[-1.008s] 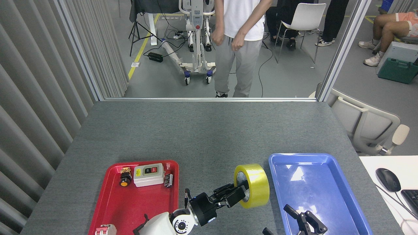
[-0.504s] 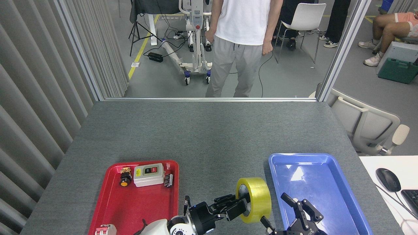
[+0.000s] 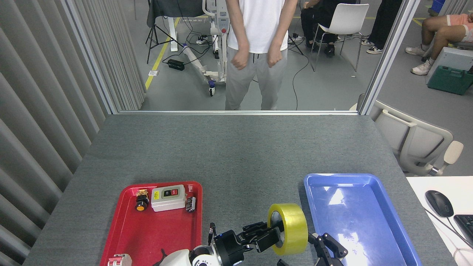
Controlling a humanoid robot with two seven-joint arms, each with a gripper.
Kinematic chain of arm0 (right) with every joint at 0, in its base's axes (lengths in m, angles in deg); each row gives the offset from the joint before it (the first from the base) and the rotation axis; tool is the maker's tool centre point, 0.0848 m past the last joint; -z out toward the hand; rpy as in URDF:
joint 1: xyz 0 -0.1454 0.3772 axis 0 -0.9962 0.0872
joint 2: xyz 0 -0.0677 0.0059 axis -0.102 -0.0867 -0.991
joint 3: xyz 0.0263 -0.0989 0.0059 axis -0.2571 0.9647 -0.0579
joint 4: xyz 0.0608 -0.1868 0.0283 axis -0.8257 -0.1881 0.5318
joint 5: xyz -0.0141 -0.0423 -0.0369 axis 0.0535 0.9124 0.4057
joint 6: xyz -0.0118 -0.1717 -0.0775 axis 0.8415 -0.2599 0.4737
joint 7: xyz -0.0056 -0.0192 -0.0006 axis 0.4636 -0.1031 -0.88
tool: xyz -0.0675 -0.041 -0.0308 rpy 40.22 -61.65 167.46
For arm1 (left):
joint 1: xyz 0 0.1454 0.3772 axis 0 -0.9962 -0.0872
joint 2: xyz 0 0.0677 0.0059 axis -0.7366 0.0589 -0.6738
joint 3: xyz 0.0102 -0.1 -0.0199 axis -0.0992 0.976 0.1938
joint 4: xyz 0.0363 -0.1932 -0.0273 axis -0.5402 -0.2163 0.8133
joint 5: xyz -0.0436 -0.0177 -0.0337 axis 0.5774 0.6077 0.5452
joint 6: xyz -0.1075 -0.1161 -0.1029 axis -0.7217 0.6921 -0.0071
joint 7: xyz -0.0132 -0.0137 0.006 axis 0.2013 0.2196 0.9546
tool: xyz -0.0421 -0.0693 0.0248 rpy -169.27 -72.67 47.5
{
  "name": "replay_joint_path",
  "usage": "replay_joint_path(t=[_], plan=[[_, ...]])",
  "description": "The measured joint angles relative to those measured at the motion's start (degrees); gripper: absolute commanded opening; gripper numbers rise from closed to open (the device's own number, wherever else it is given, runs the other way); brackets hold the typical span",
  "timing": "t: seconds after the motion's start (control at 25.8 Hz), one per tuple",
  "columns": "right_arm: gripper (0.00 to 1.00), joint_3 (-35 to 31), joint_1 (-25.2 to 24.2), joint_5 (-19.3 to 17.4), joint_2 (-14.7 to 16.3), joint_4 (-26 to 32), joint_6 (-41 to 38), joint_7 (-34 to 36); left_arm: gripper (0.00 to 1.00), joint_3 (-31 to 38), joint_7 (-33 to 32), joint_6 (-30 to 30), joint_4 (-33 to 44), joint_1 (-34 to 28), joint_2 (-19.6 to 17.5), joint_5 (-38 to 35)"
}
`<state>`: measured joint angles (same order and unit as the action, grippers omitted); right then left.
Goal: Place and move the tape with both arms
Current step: 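Grasp the tape with the right gripper and release the left gripper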
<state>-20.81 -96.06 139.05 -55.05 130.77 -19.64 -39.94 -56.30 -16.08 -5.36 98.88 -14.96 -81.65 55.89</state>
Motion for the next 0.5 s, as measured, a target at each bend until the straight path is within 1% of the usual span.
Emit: replay_joint_path(t=[0.04,0.12,0.19,0.23,0.27,0.31,0.35,0.43,0.5], plan=[[0.72,0.02,-0.02,0.02,0.00,-0.01,-0.03,0.02,0.00,0.00,0.00,0.00,0.00,0.00,0.00,0.00],[0.52,0.03,-0.03,0.06,0.00,-0.02,-0.11,0.02,0.14,0.00,0.03,0.00,0.01,0.00,0.00,0.01],[0.36,-0.01,-0.06,0.07,-0.01,-0.06,-0.11,0.02,0.26,0.00,0.05,0.09,0.04,-0.06,-0.01,0.08],[0.28,-0.05,-0.07,0.08,-0.02,-0.08,-0.05,0.03,0.44,0.00,0.05,0.18,0.05,-0.07,-0.01,0.10],[0.23,-0.08,-0.09,0.08,-0.02,-0.11,0.01,0.03,0.72,0.00,0.06,0.22,0.11,-0.08,-0.01,0.12],[0.17,-0.03,-0.09,0.08,-0.04,-0.12,-0.15,0.03,0.92,-0.02,0.07,0.22,0.28,-0.09,0.00,0.16],[0.13,-0.02,-0.14,0.08,-0.06,-0.14,-0.26,0.08,0.99,-0.01,0.47,0.22,0.66,-0.15,0.02,0.29],[0.07,-0.11,-0.13,0.00,-0.07,-0.15,-0.22,0.08,0.99,0.01,0.96,-0.07,1.80,-0.53,-0.05,0.41],[0.06,-0.14,-0.17,-0.05,-0.13,-0.15,-0.22,0.15,0.99,0.01,1.07,-0.07,3.16,-0.82,-0.18,0.41]])
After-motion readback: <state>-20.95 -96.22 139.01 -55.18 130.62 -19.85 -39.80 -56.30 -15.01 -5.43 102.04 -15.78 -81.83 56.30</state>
